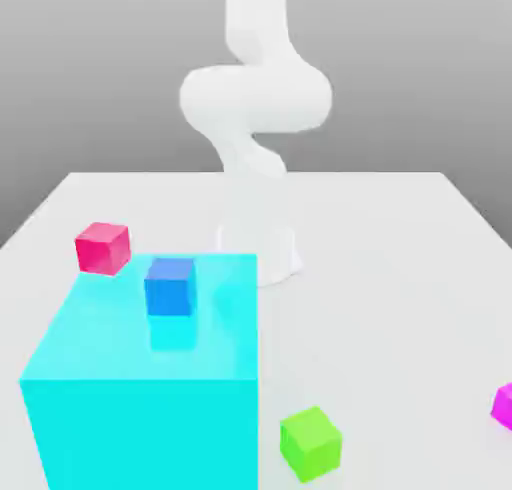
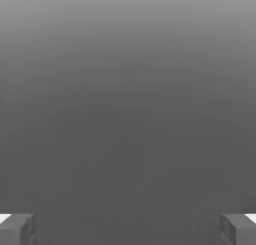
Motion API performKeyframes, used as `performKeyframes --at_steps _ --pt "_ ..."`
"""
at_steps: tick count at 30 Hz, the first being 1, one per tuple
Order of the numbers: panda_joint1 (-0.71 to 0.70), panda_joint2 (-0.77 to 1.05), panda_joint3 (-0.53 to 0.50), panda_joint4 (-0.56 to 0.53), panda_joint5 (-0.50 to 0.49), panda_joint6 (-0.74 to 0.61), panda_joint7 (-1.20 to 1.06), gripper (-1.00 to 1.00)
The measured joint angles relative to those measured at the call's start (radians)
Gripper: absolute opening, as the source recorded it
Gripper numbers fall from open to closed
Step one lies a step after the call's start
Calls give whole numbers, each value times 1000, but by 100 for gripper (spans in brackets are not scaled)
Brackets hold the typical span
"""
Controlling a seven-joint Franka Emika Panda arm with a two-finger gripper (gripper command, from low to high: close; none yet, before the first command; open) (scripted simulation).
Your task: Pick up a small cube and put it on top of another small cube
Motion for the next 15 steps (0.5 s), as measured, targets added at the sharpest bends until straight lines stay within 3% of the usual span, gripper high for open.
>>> performKeyframes --at_steps 15 --pt "60 547 268 -4 -143 159 200 0"
